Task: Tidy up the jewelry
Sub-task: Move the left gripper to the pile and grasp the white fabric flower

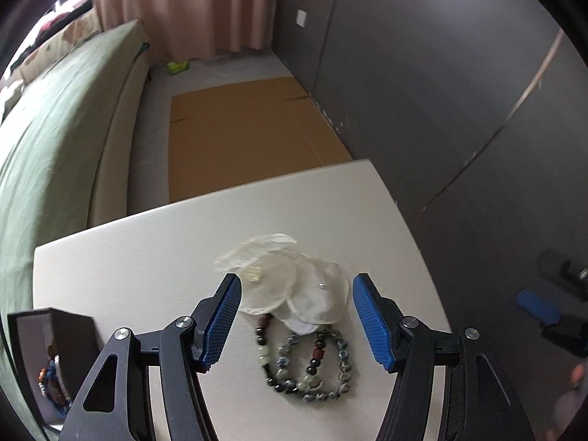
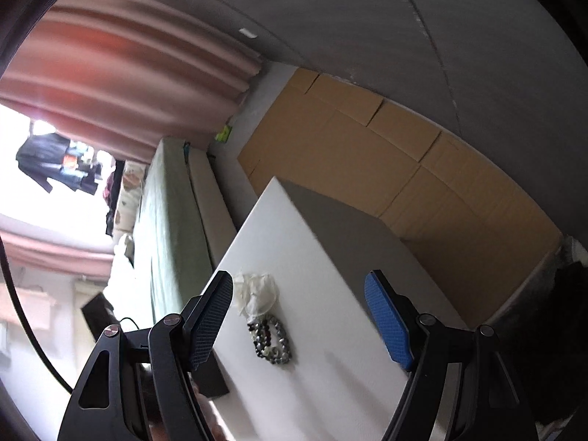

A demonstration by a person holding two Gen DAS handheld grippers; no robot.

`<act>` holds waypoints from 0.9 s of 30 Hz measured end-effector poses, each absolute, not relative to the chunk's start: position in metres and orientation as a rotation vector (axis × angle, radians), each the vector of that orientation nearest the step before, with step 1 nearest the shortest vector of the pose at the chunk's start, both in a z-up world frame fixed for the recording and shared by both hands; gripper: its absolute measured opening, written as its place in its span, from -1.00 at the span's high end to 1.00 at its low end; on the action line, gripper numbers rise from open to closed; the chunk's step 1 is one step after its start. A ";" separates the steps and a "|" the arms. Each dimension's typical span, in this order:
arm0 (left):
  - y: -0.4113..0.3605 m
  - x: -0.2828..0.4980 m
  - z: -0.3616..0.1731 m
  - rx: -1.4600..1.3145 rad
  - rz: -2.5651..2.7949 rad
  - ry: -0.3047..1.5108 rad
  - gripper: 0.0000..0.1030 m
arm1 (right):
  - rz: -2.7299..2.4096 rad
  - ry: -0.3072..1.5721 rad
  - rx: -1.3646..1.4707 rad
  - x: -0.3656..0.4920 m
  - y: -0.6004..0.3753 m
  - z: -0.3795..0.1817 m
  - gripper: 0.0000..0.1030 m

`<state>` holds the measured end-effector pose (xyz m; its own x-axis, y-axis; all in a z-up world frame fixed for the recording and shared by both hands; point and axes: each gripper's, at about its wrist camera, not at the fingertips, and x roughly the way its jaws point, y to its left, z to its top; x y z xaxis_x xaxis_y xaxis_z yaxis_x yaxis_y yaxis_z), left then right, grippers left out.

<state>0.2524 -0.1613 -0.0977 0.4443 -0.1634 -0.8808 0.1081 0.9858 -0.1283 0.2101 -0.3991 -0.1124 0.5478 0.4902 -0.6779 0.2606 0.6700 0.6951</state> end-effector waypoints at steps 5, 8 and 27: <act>-0.177 0.263 -0.126 -0.012 -0.153 1.152 -0.24 | 0.149 1.014 0.883 0.209 -0.404 -0.113 -0.46; -0.177 0.266 -0.134 0.008 -0.139 1.150 0.19 | 0.159 1.007 0.885 0.208 -0.403 -0.111 -0.46; -0.098 0.195 -0.059 -0.091 -0.126 0.978 0.94 | 0.260 1.068 0.856 0.220 -0.355 -0.120 -0.46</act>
<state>0.1947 -0.0985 -0.0588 0.5526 -0.1475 -0.8203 0.0659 0.9889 -0.1334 0.2196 -0.3548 -0.1202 0.4875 0.5718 -0.6599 0.2039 0.6603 0.7228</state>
